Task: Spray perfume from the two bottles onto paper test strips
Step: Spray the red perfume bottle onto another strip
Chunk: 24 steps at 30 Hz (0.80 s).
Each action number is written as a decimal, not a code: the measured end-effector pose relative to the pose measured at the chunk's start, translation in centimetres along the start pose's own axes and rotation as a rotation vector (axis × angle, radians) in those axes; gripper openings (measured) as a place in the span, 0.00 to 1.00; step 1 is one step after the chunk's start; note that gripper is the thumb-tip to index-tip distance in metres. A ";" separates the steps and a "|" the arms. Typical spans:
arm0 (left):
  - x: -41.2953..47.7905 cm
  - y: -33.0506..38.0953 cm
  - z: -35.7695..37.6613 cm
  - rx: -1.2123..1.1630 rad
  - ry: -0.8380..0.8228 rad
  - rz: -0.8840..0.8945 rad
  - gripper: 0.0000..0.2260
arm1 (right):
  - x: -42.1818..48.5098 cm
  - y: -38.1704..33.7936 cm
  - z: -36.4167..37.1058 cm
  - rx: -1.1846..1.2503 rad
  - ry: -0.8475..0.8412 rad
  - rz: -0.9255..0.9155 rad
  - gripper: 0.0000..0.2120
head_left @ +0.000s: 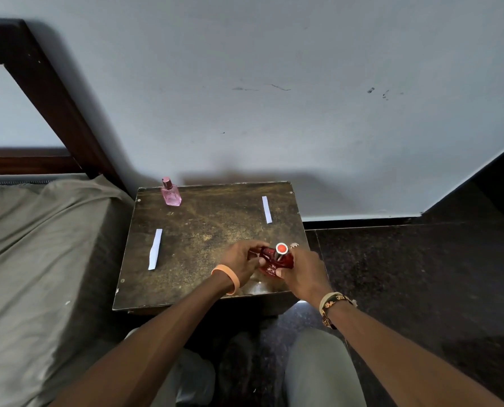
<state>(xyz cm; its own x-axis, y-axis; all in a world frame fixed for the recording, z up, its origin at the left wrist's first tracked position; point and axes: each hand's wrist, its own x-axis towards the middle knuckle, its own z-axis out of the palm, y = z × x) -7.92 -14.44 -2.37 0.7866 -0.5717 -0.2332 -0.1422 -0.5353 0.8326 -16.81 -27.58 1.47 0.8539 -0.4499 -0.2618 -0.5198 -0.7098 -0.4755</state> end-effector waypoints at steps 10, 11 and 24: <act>7.1 4.6 -5.5 0.125 0.174 0.150 0.18 | 8.2 -3.8 -5.0 0.003 0.100 -0.131 0.11; 8.0 5.0 -6.0 0.139 0.174 0.155 0.18 | 9.3 -4.2 -5.5 -0.006 0.120 -0.132 0.11; 15.3 3.9 -6.7 0.075 0.263 0.067 0.15 | 19.0 -4.9 -4.9 -0.108 0.127 -0.196 0.16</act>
<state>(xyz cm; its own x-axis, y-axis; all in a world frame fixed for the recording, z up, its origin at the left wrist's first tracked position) 7.60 -21.16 0.65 0.9016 -0.4314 -0.0326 -0.2352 -0.5520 0.8000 1.83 -35.26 2.92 0.9319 -0.3573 -0.0625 -0.3502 -0.8412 -0.4121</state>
